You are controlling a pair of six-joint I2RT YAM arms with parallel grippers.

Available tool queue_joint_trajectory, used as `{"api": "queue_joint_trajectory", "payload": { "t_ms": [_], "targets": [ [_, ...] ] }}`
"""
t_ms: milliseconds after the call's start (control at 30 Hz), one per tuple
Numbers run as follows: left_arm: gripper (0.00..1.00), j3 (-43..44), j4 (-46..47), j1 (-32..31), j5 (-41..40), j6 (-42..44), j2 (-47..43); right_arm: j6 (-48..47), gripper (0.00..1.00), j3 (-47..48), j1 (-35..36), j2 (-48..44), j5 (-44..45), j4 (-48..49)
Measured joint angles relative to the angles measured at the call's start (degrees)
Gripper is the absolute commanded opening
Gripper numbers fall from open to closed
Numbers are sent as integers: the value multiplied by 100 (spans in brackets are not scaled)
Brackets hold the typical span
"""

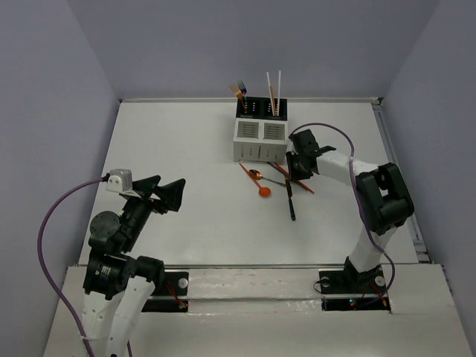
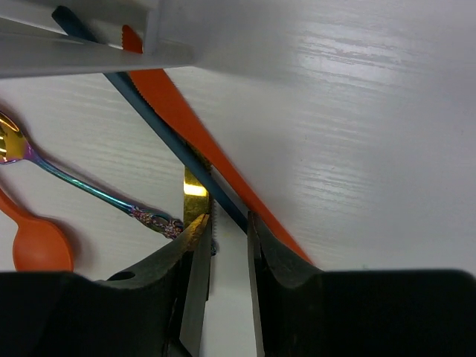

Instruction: Sort the eating utensils into containers

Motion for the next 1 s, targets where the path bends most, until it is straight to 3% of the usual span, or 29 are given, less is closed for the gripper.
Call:
{"api": "queue_joint_trajectory", "payload": {
  "t_ms": [167, 267, 633, 767, 1000],
  "targets": [
    [99, 0, 0, 0, 0, 0, 0, 2, 30, 0, -2, 96, -39, -22],
    [99, 0, 0, 0, 0, 0, 0, 2, 21, 0, -2, 144, -57, -20],
    [99, 0, 0, 0, 0, 0, 0, 48, 25, -4, 11, 179, -221, -7],
    [99, 0, 0, 0, 0, 0, 0, 70, 7, -2, 24, 192, -234, 22],
    [99, 0, 0, 0, 0, 0, 0, 199, 7, -339, 46, -24, -275, 304]
  ]
}}
